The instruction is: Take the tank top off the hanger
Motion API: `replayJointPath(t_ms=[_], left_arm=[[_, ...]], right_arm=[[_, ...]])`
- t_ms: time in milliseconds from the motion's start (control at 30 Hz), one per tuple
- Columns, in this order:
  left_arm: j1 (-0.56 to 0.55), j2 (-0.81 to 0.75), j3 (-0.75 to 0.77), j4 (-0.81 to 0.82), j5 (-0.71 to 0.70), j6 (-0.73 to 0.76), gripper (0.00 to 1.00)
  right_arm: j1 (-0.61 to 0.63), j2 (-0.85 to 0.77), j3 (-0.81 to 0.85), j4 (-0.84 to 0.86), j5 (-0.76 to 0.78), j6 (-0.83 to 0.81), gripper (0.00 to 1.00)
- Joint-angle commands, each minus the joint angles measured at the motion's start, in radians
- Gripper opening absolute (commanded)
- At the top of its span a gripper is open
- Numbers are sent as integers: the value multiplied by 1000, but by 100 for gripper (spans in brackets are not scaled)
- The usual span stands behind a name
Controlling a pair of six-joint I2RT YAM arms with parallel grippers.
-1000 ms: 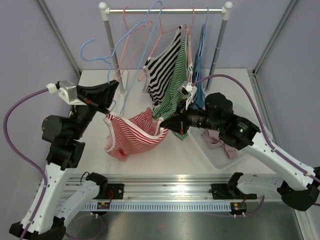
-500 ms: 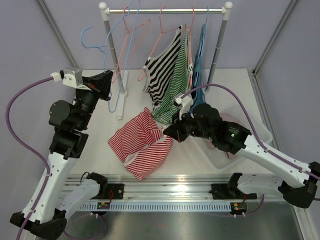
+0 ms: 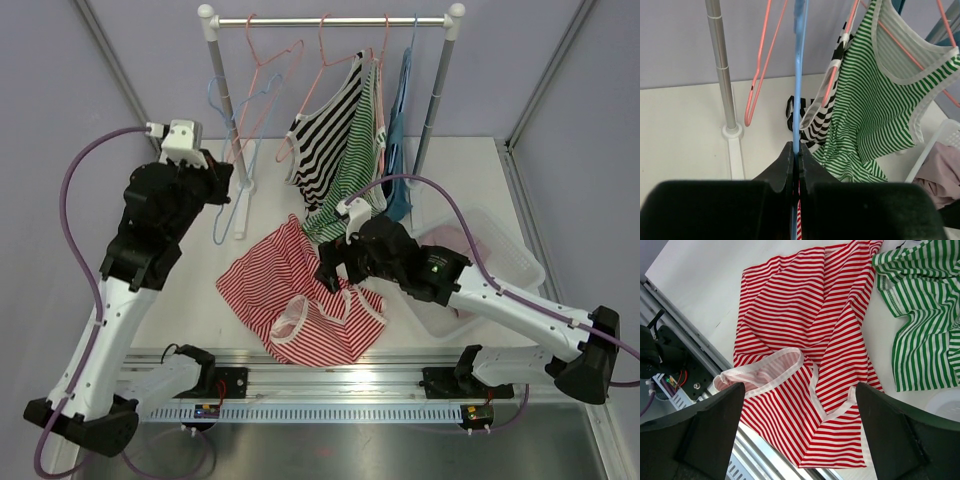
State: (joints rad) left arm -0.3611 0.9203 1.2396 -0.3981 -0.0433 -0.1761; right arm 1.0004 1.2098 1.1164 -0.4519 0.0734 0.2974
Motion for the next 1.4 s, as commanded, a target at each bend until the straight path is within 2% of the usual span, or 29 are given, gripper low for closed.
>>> replayJointPath(t_ms=[0, 33, 233, 567, 733, 900, 967, 1033, 1133, 1200, 1233, 1367], left_arm=[[-2, 162, 188, -103, -32, 43, 0], [-2, 198, 275, -123, -24, 53, 0], [-2, 438, 509, -195, -69, 79, 0], [-2, 882, 1162, -387, -99, 141, 0], [-2, 970, 1215, -381, -125, 158, 0], [-2, 983, 1196, -372, -116, 159, 14], [-1, 991, 1215, -384, -116, 158, 16], [-1, 988, 1222, -387, -107, 159, 26], [-1, 941, 1215, -395, -93, 145, 55], [-1, 904, 1190, -389, -86, 135, 63], [-1, 881, 1181, -392, -81, 130, 97], [-1, 731, 1132, -392, -85, 103, 99]], right_arm=[[9, -42, -7, 48, 66, 16, 99], [10, -47, -7, 48, 66, 19, 99], [10, -93, -32, 48, 69, 16, 100], [9, -151, -47, 36, 63, 5, 99], [9, -145, -50, 45, 52, -4, 100], [10, -70, -38, 58, 68, -40, 99], [9, -14, -17, 56, 56, -43, 100], [9, 19, -12, 79, 42, -43, 100], [10, 117, 2, 113, 42, -53, 99], [9, 170, 32, 111, 69, -66, 100], [9, 230, 48, 102, 72, -66, 100], [14, 350, 102, 102, 60, -53, 99]])
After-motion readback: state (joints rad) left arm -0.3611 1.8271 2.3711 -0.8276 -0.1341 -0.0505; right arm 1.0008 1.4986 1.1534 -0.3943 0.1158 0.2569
